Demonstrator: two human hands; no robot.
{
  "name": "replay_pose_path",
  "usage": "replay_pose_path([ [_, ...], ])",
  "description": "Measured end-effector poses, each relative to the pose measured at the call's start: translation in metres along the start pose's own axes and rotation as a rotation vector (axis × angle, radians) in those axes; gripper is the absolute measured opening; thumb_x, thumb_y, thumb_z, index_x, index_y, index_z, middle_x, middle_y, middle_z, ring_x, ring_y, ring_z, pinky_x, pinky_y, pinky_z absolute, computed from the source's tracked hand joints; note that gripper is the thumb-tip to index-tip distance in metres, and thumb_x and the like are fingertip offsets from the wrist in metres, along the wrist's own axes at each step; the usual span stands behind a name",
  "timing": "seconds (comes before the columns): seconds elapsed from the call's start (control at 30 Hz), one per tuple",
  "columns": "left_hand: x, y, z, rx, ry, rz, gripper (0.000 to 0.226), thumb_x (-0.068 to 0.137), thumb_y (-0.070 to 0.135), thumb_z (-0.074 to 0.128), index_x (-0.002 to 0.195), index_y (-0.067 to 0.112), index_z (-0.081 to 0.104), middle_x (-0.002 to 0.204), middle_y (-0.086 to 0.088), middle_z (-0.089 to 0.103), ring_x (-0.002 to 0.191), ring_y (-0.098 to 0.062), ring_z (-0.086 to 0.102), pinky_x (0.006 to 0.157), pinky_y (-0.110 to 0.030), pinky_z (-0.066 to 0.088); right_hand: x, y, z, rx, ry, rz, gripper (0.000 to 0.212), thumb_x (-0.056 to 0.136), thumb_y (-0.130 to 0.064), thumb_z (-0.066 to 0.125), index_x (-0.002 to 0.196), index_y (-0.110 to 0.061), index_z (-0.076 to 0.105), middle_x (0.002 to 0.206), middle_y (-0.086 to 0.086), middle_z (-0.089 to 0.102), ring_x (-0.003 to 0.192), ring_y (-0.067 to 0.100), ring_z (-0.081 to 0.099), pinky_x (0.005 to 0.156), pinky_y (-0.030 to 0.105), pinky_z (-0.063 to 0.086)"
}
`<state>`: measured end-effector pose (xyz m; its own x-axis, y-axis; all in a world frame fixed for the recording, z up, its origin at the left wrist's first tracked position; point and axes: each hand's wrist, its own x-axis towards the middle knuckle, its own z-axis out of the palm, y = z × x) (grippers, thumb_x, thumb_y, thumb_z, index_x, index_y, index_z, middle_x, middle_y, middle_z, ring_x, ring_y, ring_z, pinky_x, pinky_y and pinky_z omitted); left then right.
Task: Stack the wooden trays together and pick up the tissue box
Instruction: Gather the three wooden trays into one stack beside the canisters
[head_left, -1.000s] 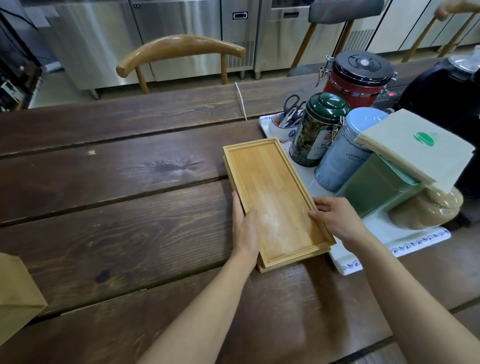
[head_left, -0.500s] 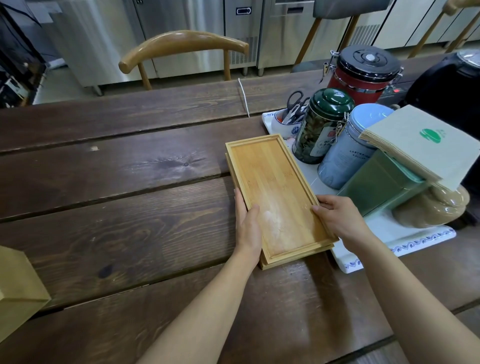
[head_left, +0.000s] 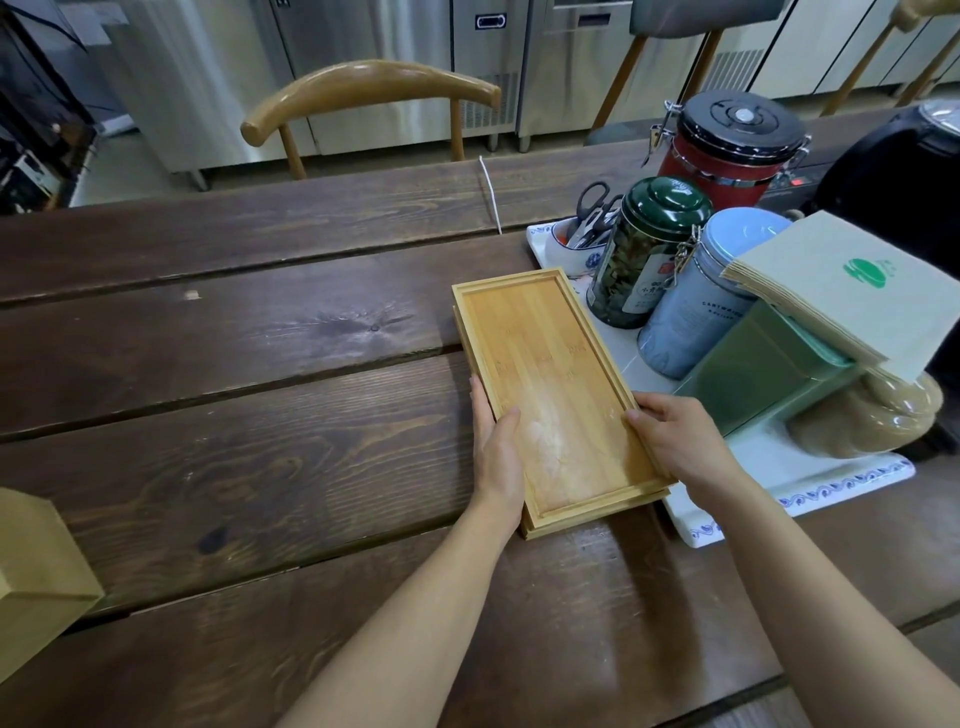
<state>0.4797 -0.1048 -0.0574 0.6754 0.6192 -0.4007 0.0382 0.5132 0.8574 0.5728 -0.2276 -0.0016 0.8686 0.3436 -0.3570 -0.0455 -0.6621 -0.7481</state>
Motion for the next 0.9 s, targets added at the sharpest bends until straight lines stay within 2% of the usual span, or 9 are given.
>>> replay_pose_path([
  [0.07,0.0008,-0.0010,0.0001,0.004,0.003,0.003,0.062,0.098,0.016,0.039,0.151,0.035,0.013,0.158,0.001,0.026,0.143,-0.020,0.027,0.118,-0.049,0.021,0.0006,0.0017,0.0000,0.008,0.000,0.004,0.023,0.093,-0.014,0.050,0.106,-0.006,0.067,0.104,0.020,0.069,0.095,0.036,0.063,0.088,0.047,0.049],
  [0.17,0.0020,-0.0029,0.0010,0.025,0.009,0.008,0.063,0.097,0.019,0.042,0.150,0.037,0.014,0.159,0.003,0.023,0.144,-0.019,0.026,0.118,-0.048,0.021,0.0032,0.0046,-0.0021,0.064,0.000,0.011,0.028,0.093,-0.011,0.050,0.118,-0.006,0.062,0.098,0.008,0.067,0.074,0.011,0.059,0.069,0.024,0.047],
  [0.23,0.0036,-0.0052,0.0003,0.038,0.017,0.013,0.065,0.094,0.025,0.045,0.150,0.039,0.016,0.159,0.003,0.023,0.144,-0.018,0.026,0.118,-0.049,0.022,0.0045,0.0062,-0.0024,0.093,0.003,0.013,0.032,0.093,-0.010,0.051,0.124,-0.005,0.058,0.099,0.003,0.063,0.072,0.001,0.053,0.061,0.016,0.040],
  [0.37,0.0054,-0.0067,0.0001,0.067,0.017,0.001,0.072,0.084,0.037,0.047,0.149,0.042,0.016,0.160,0.005,0.021,0.145,-0.018,0.023,0.118,-0.050,0.020,0.0049,0.0082,-0.0008,0.103,0.012,0.004,0.032,0.093,-0.011,0.050,0.123,-0.007,0.059,0.101,0.004,0.065,0.072,0.002,0.054,0.060,0.018,0.040],
  [0.47,0.0049,-0.0057,-0.0002,0.049,0.011,0.003,0.066,0.092,0.029,0.045,0.150,0.040,0.014,0.160,0.004,0.023,0.144,-0.018,0.025,0.118,-0.050,0.020,0.0051,0.0085,0.0010,0.088,0.016,-0.005,0.031,0.093,-0.012,0.049,0.122,-0.008,0.060,0.097,0.001,0.065,0.073,0.001,0.055,0.061,0.018,0.042],
  [0.6,0.0049,-0.0047,-0.0008,0.064,0.011,-0.001,0.070,0.087,0.032,0.046,0.150,0.040,0.014,0.160,0.004,0.021,0.145,-0.018,0.024,0.118,-0.049,0.020,0.0048,0.0087,0.0011,0.078,0.016,-0.012,0.031,0.093,-0.012,0.049,0.122,-0.009,0.061,0.088,-0.005,0.063,0.072,0.000,0.053,0.062,0.017,0.041],
  [0.67,0.0040,-0.0043,-0.0005,0.038,0.009,-0.005,0.066,0.093,0.025,0.044,0.150,0.038,0.014,0.159,0.003,0.023,0.144,-0.019,0.025,0.118,-0.049,0.020,0.0036,0.0085,0.0005,0.086,0.018,-0.015,0.030,0.093,-0.013,0.050,0.120,-0.009,0.062,0.082,-0.009,0.062,0.070,0.000,0.053,0.062,0.017,0.042],
  [0.83,0.0018,-0.0026,0.0000,0.040,0.006,-0.002,0.071,0.087,0.031,0.047,0.150,0.039,0.016,0.158,0.003,0.027,0.143,-0.019,0.028,0.118,-0.050,0.022,0.0009,0.0084,0.0015,0.108,0.034,-0.012,0.029,0.093,-0.015,0.050,0.118,-0.011,0.064,0.088,-0.003,0.064,0.069,0.000,0.052,0.062,0.021,0.042],
  [0.9,0.0014,-0.0025,0.0000,0.018,0.011,-0.006,0.068,0.091,0.026,0.047,0.150,0.037,0.016,0.156,0.002,0.030,0.141,-0.019,0.031,0.117,-0.049,0.023,0.0010,0.0086,0.0017,0.114,0.039,-0.009,0.029,0.093,-0.015,0.050,0.119,-0.011,0.064,0.088,-0.003,0.064,0.069,0.000,0.052,0.062,0.020,0.041],
])
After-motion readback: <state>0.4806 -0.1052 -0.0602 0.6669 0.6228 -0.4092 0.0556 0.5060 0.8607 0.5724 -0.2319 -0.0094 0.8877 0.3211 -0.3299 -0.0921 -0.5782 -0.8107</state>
